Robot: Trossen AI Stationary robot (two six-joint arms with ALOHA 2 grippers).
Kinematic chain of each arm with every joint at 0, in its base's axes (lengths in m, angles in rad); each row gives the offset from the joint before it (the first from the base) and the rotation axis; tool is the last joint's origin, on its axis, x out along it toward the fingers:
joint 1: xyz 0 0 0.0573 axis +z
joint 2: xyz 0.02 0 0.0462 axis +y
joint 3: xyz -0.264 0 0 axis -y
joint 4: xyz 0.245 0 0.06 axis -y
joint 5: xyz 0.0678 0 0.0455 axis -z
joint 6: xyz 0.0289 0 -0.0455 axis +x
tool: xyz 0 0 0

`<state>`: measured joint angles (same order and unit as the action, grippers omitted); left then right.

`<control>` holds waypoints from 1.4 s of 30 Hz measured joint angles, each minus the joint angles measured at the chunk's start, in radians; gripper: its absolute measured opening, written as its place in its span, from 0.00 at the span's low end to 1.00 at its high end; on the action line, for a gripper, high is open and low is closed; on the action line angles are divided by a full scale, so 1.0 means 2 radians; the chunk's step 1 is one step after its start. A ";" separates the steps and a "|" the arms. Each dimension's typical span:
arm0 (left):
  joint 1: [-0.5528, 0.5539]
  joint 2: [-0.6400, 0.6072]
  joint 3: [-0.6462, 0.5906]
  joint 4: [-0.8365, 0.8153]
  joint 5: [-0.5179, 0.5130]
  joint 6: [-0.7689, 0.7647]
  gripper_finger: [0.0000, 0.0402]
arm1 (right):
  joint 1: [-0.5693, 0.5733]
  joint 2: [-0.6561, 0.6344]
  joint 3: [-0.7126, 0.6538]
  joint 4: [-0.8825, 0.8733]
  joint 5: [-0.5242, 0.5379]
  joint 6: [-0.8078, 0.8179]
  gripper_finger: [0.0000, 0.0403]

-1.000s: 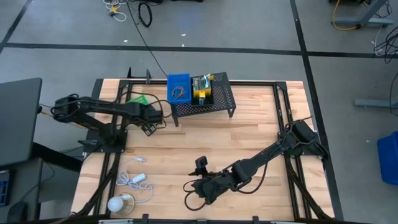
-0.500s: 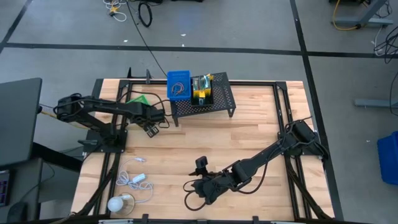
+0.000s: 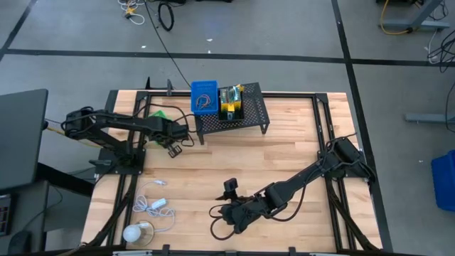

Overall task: Pick & Place Office Desk Supplies
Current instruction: Put the green bin on the shelf

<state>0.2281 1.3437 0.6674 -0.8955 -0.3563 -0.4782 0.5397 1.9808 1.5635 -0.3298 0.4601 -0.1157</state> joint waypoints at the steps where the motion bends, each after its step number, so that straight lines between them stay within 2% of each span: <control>1: -0.002 0.000 0.000 0.000 0.005 0.000 0.03 | 0.000 0.000 0.000 0.000 0.000 0.000 0.54; 10: -0.068 0.000 0.008 -0.002 0.035 -0.027 0.02 | 0.007 0.000 0.000 0.000 0.000 0.011 0.54; 15: -0.134 0.000 0.049 -0.005 0.057 -0.043 0.02 | 0.007 0.000 0.000 -0.004 0.000 0.024 0.54; 21: -0.223 0.000 0.114 -0.002 0.055 -0.059 0.02 | 0.014 0.000 0.000 -0.031 0.000 0.052 0.54; 27: -0.294 0.008 0.140 0.071 0.056 -0.060 0.02 | 0.029 0.000 0.000 -0.060 0.005 0.095 0.54; 31: -0.319 0.046 0.141 0.119 0.065 -0.052 0.02 | 0.036 0.000 0.000 -0.084 0.007 0.141 0.54; 37: -0.333 0.135 0.143 0.170 0.086 -0.027 0.02 | 0.044 0.000 0.000 -0.095 0.008 0.188 0.54; 42: -0.334 0.198 0.194 0.180 0.080 0.030 0.02 | 0.041 0.000 0.000 -0.121 0.000 0.208 0.54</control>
<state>-0.4404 1.7392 1.0548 -0.5352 -0.1959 -0.4188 0.6225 1.9808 1.5635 -0.5728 0.4606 0.3012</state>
